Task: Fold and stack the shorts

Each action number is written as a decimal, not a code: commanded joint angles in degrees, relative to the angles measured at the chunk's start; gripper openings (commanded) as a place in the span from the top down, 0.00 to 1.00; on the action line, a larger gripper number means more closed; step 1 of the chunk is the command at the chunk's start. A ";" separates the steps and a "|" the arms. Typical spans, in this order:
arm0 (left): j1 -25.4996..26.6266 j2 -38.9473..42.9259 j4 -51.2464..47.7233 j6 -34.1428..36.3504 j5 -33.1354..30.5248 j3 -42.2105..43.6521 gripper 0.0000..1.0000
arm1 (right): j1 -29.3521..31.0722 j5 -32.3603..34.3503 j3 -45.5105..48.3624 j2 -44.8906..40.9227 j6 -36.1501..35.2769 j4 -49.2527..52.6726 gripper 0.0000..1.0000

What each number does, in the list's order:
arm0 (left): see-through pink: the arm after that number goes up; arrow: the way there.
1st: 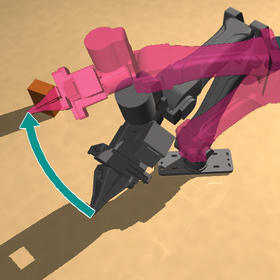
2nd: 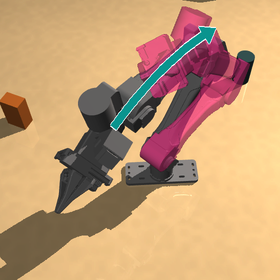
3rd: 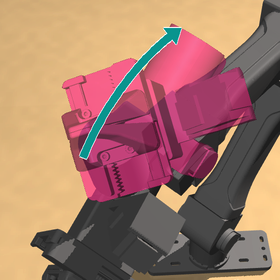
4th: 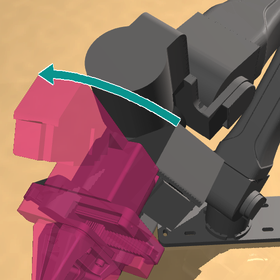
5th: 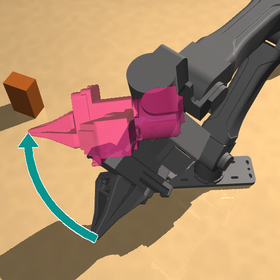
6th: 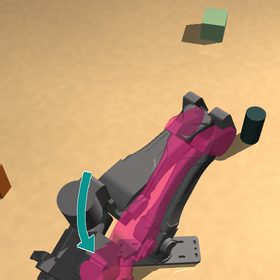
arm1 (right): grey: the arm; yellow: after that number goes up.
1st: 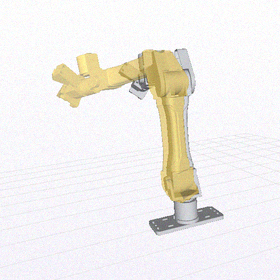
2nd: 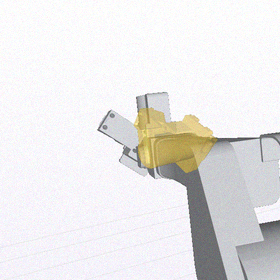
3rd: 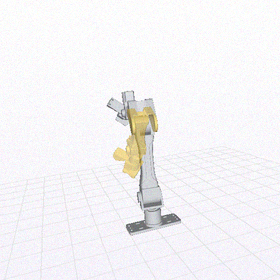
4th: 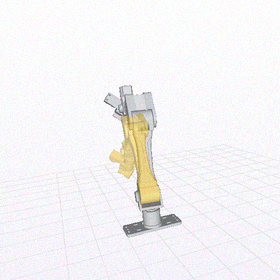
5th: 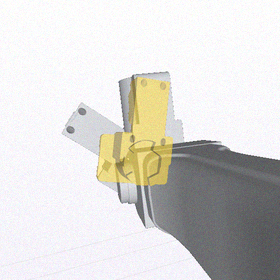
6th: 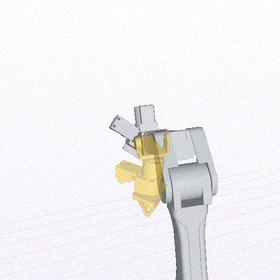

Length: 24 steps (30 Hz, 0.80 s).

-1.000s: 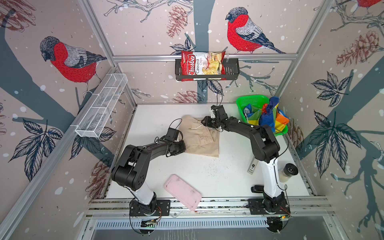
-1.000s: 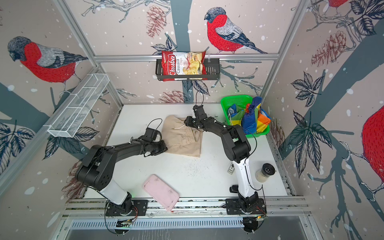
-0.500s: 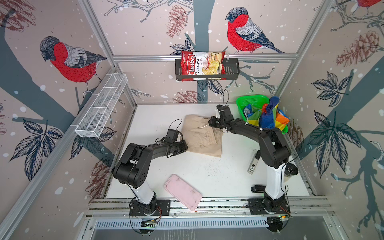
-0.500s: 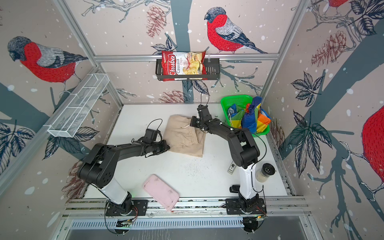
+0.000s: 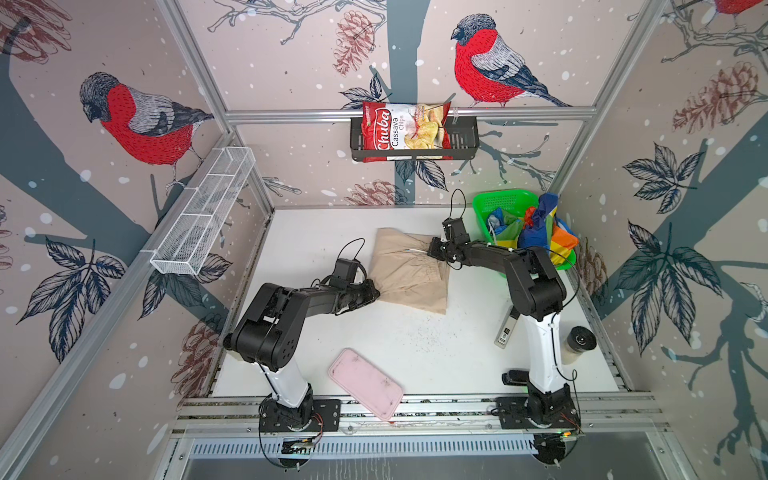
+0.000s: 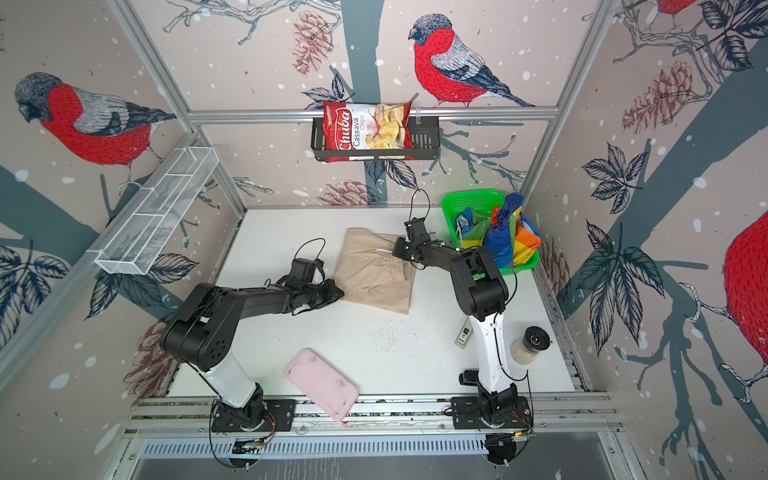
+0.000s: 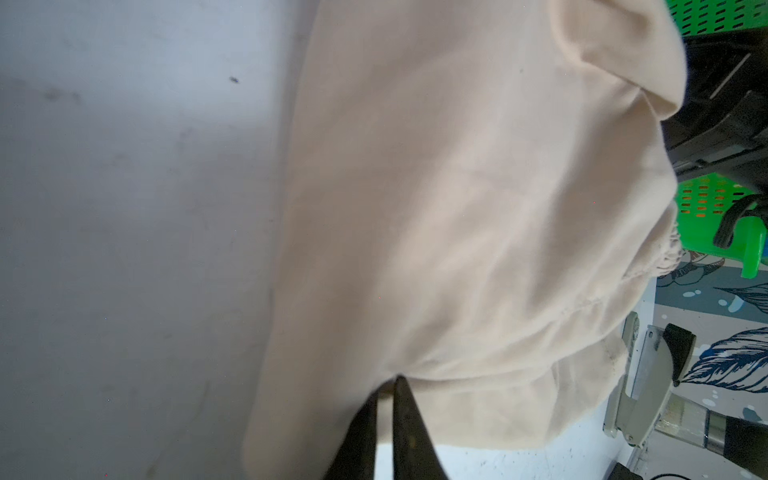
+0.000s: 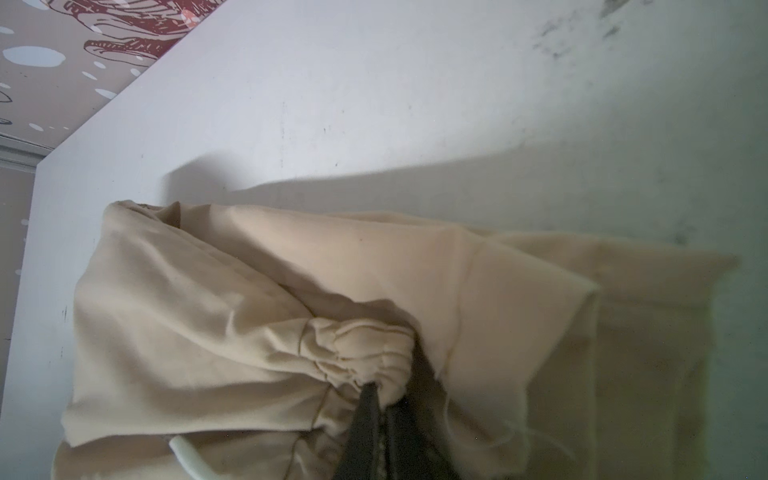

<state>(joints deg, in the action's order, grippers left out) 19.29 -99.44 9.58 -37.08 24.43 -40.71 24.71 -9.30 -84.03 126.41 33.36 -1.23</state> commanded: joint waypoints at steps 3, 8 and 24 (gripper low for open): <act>1.07 -0.52 -12.52 -1.70 -2.38 3.38 0.88 | -0.96 4.64 -3.45 -0.73 -2.83 3.94 0.92; 4.56 8.53 -13.06 -3.74 -4.48 3.68 0.57 | -0.85 5.81 -8.36 -5.91 -5.81 9.26 0.79; 0.13 31.02 -17.51 -4.10 -21.34 1.61 0.34 | 10.91 10.72 -10.61 -14.13 -10.14 15.95 0.52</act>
<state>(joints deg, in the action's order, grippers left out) 20.45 -67.53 -7.16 -41.93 6.39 -38.11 33.41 1.98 -93.38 111.44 25.43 12.49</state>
